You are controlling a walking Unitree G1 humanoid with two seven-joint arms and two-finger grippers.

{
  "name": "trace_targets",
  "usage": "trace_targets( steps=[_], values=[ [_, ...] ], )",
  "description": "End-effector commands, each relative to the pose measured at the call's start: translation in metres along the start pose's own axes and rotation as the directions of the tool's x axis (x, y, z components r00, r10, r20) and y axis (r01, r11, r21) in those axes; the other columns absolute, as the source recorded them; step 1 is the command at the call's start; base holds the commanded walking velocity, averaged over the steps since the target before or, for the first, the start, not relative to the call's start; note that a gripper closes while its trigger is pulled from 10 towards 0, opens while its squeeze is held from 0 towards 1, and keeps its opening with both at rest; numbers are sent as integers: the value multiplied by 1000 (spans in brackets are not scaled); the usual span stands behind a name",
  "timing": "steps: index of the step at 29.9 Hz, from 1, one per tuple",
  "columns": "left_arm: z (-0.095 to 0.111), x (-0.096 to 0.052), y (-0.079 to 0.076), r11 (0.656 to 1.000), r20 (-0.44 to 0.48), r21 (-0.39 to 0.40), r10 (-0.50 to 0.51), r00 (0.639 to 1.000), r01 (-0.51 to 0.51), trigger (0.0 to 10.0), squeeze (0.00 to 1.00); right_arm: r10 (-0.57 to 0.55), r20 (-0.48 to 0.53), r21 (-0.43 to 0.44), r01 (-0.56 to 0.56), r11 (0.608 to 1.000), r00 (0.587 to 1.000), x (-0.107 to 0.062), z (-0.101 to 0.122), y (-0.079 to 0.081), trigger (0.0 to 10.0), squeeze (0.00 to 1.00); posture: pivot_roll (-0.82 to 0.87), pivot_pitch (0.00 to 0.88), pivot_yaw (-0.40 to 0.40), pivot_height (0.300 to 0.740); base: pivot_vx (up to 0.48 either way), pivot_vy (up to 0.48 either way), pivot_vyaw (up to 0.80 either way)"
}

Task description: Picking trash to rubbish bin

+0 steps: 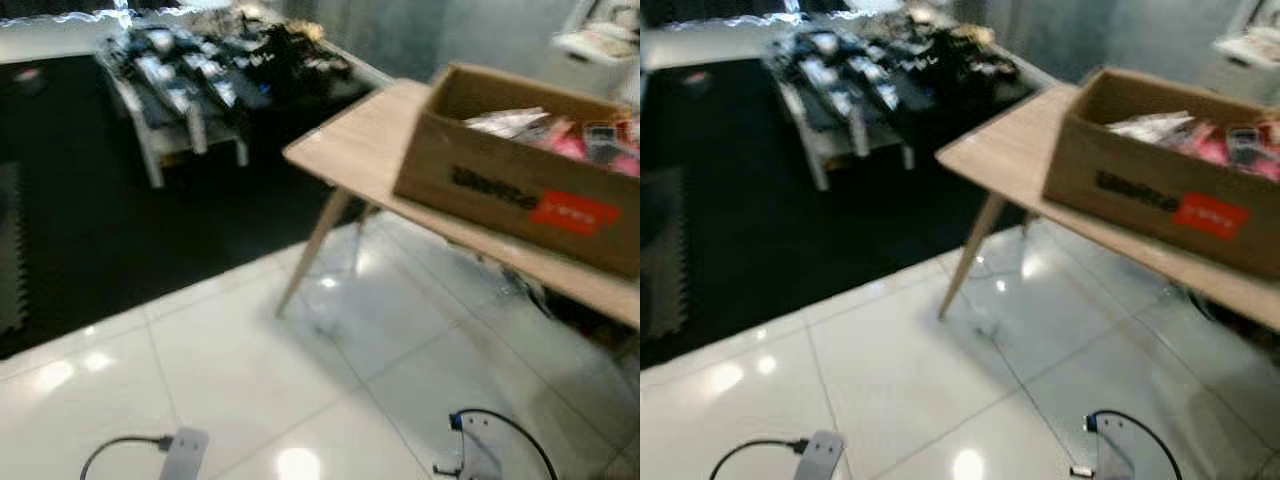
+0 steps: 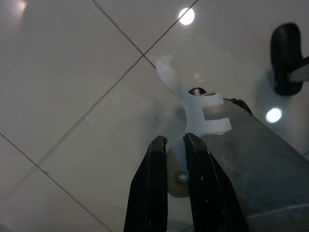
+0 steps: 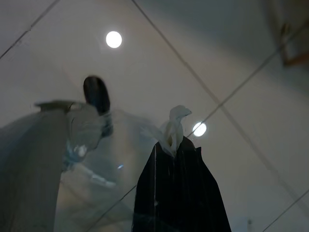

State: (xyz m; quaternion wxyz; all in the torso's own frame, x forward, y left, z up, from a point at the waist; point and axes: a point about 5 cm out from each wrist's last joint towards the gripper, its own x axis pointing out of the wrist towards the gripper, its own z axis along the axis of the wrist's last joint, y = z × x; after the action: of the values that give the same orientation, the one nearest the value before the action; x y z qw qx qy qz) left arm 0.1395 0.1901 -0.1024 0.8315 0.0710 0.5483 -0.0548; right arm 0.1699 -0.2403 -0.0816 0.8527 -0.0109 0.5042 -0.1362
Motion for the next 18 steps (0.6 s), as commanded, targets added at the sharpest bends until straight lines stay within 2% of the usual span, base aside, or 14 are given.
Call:
trace_targets(
  steps=[1, 18],
  values=[
    [-12, -1, -5, 1000, -34, 9, -16, 999, 17, 10000, 0, 2, -22, -7, -2, 1000, 1000, 0, -7, 1, 10000, 0, 7, 80, -3, 740, 0, 0, -800],
    [-10, 0, -8, 1000, -17, -20, -13, 1000, 13, 10000, 0, 18, -39, -50, -20, 999, 999, -1, -12, 4, 10000, 0, 26, 85, -26, 740, 0, 0, -800]
  ],
)
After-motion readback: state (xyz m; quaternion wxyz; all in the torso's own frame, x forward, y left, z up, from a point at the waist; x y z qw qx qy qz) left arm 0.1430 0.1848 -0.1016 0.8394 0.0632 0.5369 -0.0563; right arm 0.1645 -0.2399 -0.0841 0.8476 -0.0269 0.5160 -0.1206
